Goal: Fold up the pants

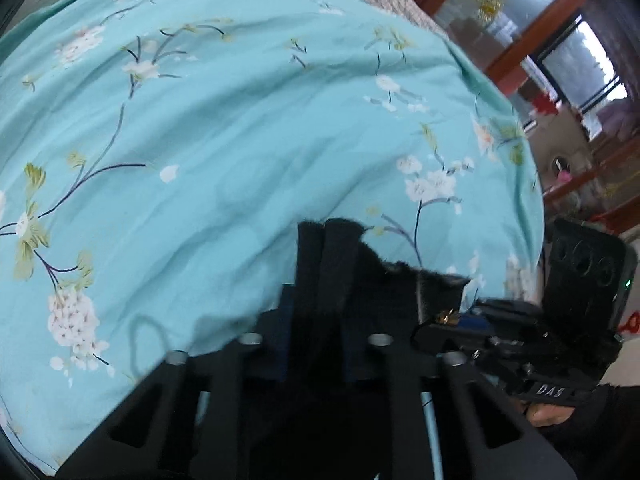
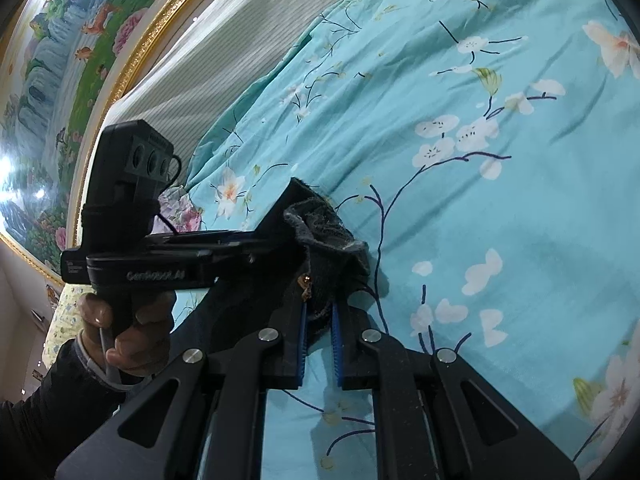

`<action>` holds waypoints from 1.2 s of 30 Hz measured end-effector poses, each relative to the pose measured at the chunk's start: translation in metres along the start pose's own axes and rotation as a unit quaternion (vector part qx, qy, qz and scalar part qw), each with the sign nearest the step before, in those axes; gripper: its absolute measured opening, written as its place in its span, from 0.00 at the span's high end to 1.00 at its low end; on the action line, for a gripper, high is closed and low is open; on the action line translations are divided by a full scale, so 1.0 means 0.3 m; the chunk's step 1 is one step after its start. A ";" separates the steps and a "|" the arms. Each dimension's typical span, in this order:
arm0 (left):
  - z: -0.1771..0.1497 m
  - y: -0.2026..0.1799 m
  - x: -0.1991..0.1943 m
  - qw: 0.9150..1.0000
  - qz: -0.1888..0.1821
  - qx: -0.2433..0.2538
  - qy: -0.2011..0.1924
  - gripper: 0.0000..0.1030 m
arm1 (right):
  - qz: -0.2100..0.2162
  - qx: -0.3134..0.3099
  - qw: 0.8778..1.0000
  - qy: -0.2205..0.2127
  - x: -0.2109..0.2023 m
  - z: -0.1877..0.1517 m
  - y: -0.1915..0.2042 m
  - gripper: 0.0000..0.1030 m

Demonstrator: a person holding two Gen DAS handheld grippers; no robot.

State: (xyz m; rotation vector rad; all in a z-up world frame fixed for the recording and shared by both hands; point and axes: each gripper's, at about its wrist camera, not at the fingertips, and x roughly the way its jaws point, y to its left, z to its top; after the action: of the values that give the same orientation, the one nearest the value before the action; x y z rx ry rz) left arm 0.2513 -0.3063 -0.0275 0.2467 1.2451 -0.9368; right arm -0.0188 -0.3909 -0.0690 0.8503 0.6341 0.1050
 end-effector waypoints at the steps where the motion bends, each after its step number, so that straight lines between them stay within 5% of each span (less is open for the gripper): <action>1: -0.003 -0.001 -0.010 1.000 -0.001 -0.001 -0.006 0.89 | 0.002 0.001 1.000 0.000 -0.001 0.000 0.000 0.89; 17: -0.185 0.000 -0.380 0.993 -0.005 -0.014 -0.120 0.90 | 0.099 -0.040 0.994 0.001 -0.046 0.013 0.191 0.89; 27: -0.431 0.101 -0.548 0.984 0.009 -0.060 -0.168 0.90 | 0.156 -0.099 0.981 0.052 0.052 -0.063 0.412 0.89; 36: -0.627 0.204 -0.560 0.976 0.023 -0.114 -0.185 0.90 | 0.179 -0.114 0.971 0.113 0.182 -0.175 0.497 0.89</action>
State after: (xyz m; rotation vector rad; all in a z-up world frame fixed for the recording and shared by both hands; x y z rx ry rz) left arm 0.1614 -0.0714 0.0359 -0.0788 0.9854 -0.7514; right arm 0.0198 -0.2384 -0.0123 0.7266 0.6608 0.5992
